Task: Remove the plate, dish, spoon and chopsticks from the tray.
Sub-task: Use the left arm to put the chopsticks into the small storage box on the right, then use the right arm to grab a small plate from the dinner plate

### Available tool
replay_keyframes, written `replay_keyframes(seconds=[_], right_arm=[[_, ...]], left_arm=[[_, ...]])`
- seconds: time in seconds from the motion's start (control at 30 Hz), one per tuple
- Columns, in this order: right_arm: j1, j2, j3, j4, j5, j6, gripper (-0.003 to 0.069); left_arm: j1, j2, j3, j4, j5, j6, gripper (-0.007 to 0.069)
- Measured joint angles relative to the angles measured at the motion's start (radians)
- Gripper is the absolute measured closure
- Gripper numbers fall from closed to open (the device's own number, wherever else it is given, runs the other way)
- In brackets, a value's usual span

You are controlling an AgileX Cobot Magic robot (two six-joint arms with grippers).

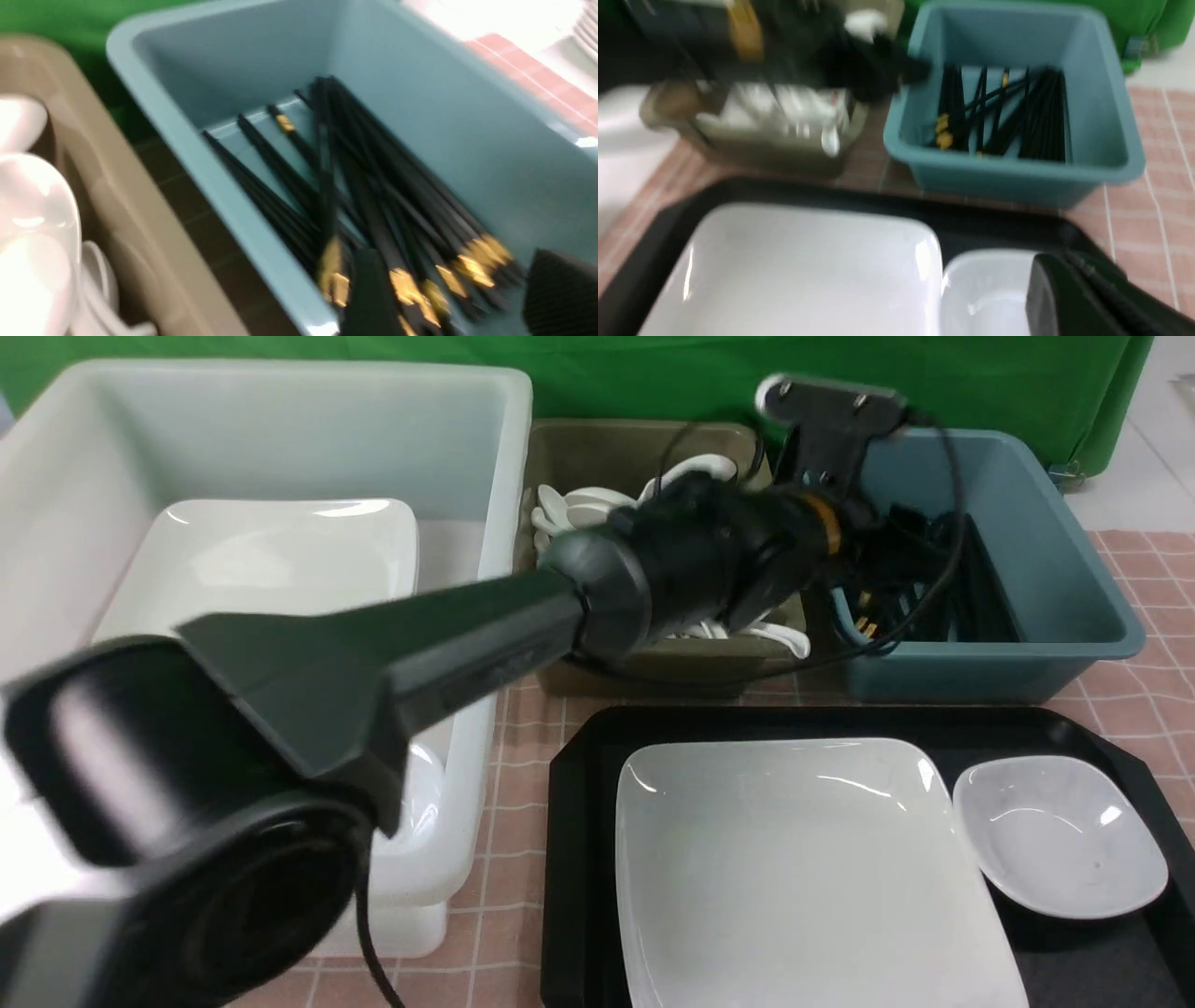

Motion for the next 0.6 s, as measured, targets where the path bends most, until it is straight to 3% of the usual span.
replay_keyframes(seconds=[0.07, 0.1, 0.17, 0.2, 0.27, 0.33, 0.6], right_arm=[[0.0, 0.0, -0.024, -0.008, 0.058, 0.0, 0.0627], [0.0, 0.0, -0.054, -0.027, 0.153, 0.006, 0.0627], [0.0, 0.0, -0.09, -0.05, 0.248, 0.02, 0.0629], [0.0, 0.0, -0.094, -0.057, 0.259, 0.02, 0.0629], [0.0, 0.0, -0.148, -0.089, 0.405, 0.034, 0.0629], [0.0, 0.008, -0.172, -0.101, 0.481, 0.03, 0.0629], [0.0, 0.198, -0.183, -0.086, 0.632, -0.129, 0.0627]], left_arm=[[-0.019, -0.037, -0.001, -0.04, 0.078, 0.045, 0.0362], [-0.056, -0.077, -0.004, -0.107, 0.196, 0.144, 0.0494], [-0.082, -0.094, -0.007, -0.21, 0.302, 0.264, 0.0578], [-0.088, -0.095, -0.007, -0.221, 0.313, 0.277, 0.0583], [-0.111, -0.088, -0.007, -0.389, 0.473, 0.417, 0.062], [-0.113, -0.082, -0.007, -0.468, 0.576, 0.458, 0.0623], [-0.112, -0.15, -0.001, -0.46, 0.832, 0.506, 0.0623]])
